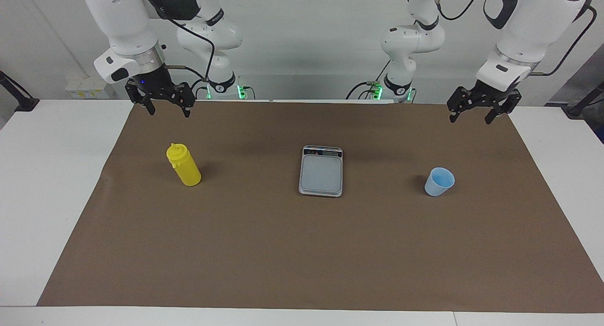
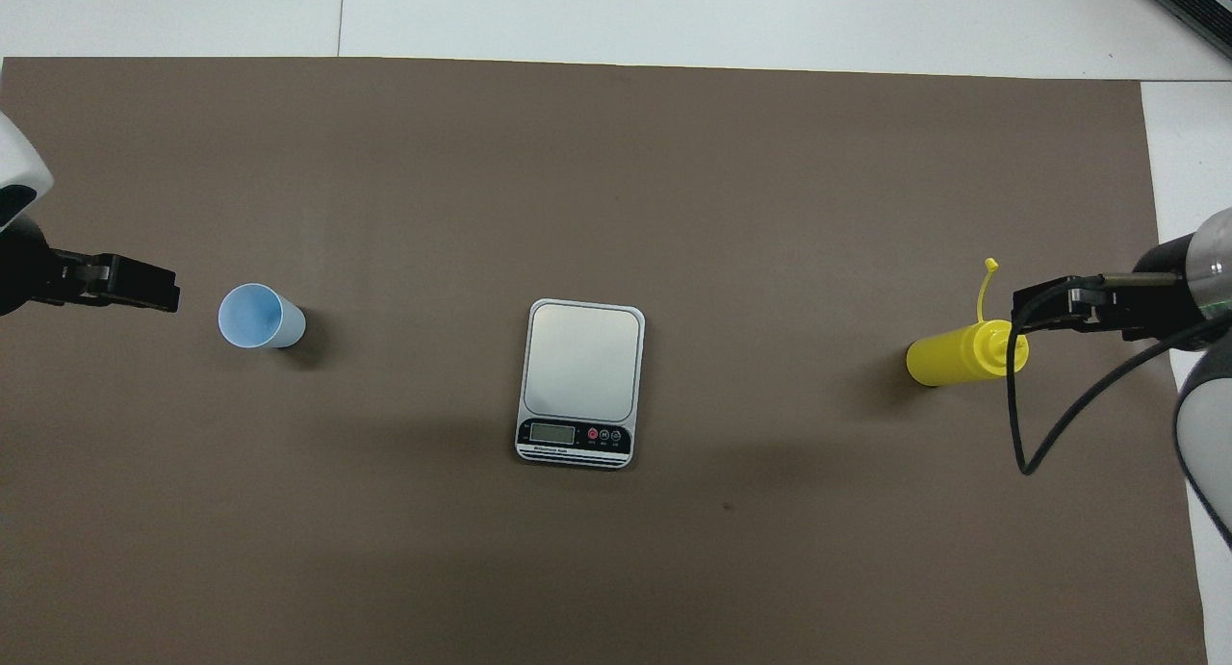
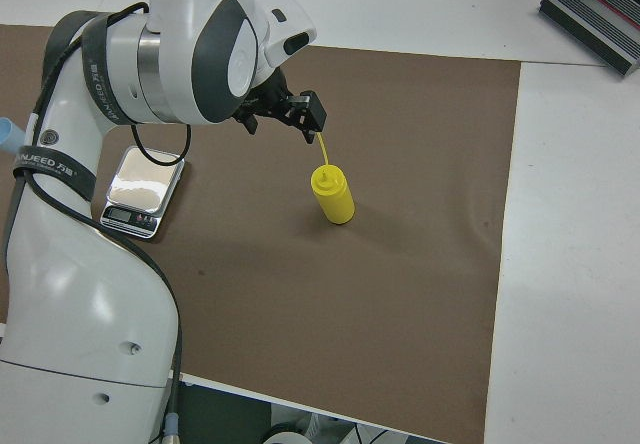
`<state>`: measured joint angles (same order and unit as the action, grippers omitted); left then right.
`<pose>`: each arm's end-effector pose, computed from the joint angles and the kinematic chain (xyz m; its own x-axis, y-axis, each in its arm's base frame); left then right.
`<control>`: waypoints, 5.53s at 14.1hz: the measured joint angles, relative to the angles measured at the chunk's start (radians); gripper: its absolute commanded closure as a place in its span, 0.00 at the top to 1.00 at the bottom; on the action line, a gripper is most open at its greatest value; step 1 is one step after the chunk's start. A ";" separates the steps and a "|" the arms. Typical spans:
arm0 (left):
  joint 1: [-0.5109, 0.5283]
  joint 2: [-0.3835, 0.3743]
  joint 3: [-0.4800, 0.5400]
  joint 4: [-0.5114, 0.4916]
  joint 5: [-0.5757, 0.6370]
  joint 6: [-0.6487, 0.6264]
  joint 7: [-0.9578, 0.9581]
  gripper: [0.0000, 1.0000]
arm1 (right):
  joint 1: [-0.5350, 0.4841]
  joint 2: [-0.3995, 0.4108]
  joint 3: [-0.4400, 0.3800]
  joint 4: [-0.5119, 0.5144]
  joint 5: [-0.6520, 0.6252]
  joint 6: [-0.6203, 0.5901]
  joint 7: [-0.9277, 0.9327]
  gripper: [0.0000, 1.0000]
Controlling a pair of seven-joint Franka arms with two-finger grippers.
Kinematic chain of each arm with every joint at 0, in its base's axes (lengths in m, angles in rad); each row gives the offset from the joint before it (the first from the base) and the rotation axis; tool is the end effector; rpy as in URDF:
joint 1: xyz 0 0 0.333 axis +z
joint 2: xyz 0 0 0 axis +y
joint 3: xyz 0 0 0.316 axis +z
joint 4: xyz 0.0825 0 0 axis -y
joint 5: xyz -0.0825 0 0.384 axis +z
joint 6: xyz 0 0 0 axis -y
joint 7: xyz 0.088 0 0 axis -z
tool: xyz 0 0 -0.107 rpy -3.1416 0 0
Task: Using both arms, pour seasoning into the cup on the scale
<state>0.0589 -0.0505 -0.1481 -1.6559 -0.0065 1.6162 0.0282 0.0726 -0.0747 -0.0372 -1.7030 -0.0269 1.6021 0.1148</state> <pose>0.5400 -0.0510 0.6156 0.9931 -0.1167 0.0102 -0.1167 -0.9932 -0.0012 0.5318 0.0153 0.6053 0.9967 -0.0783 -0.0233 -0.0776 -0.9966 0.0269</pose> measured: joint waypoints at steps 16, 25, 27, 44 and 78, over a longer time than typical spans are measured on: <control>0.047 0.069 0.021 -0.037 -0.007 0.171 0.000 1.00 | 0.004 0.000 0.001 0.001 0.000 0.011 -0.032 1.00; 0.110 0.193 0.022 -0.266 -0.008 0.524 -0.007 1.00 | 0.008 0.000 0.003 0.002 0.000 0.011 -0.033 1.00; 0.110 0.193 0.019 -0.305 -0.011 0.544 -0.029 1.00 | 0.008 0.000 0.002 0.002 0.000 0.011 -0.033 1.00; 0.074 0.188 0.006 -0.482 -0.017 0.682 -0.151 0.00 | 0.003 0.000 -0.001 0.002 0.000 0.007 -0.033 1.00; -0.538 0.247 -0.014 -0.271 0.002 0.595 -0.590 0.00 | -0.150 0.092 -0.011 0.003 0.142 0.072 0.547 1.00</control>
<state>-0.4787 0.1969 -0.1618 -1.9267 -0.0046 2.2111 -0.5619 -0.0776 0.0168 -0.0480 -1.7000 0.1148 1.6740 0.6623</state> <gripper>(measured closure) 0.969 0.000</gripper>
